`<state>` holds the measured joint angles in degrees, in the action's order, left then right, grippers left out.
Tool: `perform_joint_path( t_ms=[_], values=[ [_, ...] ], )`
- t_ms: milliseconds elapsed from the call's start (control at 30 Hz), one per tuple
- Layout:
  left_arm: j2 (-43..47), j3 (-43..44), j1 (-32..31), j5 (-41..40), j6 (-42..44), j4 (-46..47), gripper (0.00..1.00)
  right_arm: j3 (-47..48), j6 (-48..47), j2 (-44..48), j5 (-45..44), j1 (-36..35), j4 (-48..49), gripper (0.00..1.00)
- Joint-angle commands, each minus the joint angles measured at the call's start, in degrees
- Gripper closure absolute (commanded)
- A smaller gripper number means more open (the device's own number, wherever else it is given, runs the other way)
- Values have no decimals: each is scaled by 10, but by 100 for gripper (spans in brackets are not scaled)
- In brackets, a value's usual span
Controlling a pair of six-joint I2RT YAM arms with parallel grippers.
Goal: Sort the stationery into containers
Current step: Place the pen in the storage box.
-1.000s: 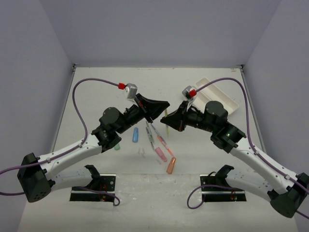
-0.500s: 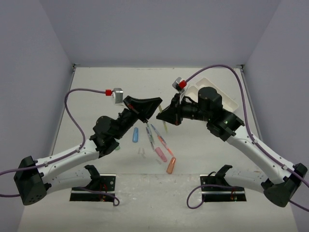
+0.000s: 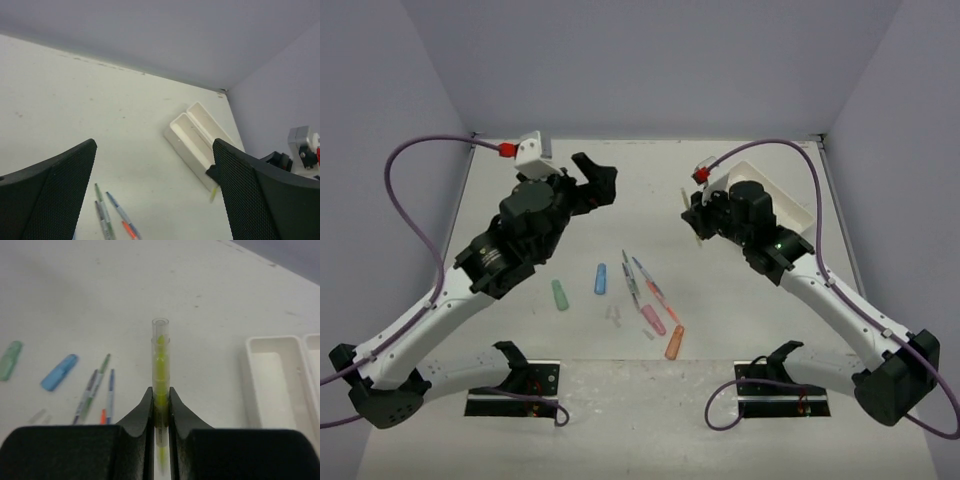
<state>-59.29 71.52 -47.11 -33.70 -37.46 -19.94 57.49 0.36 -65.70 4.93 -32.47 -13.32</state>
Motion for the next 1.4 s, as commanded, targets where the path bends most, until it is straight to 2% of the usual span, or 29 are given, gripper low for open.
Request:
perform_joint_path(
  t_ms=[0, 100, 267, 367, 567, 667, 767, 1100, 1267, 1367],
  values=[
    [66, -16, 3, -47, 14, -108, 0, 17, -97, -40, -105, 83, -14, 100],
    [92, -51, 4, -7, 24, -124, 0, 52, -164, -104, -213, 104, -25, 100],
    [129, -104, 3, 68, 41, -152, 0, 140, -237, -230, -246, 169, -37, 100],
    [141, -127, 4, 103, 57, -170, 0, 166, -263, -277, -221, 189, -36, 100],
    [169, -159, 3, 82, 95, -200, 0, 168, -313, -306, -152, 191, -45, 100],
    [177, -179, 4, 75, 102, -193, 0, 164, -326, -333, -166, 196, -46, 98],
    [175, -197, 4, 77, 103, -183, 0, 155, -325, -340, -160, 199, -46, 89],
    [141, -210, 3, 32, 77, -192, 0, 163, -278, -340, -138, 199, -85, 74],
    [131, -216, 3, 17, 65, -193, 0, 187, -247, -303, -131, 197, -112, 69],
    [128, -209, 3, -11, 47, -205, 0, 193, -176, -235, -99, 175, -124, 61]
  ],
)
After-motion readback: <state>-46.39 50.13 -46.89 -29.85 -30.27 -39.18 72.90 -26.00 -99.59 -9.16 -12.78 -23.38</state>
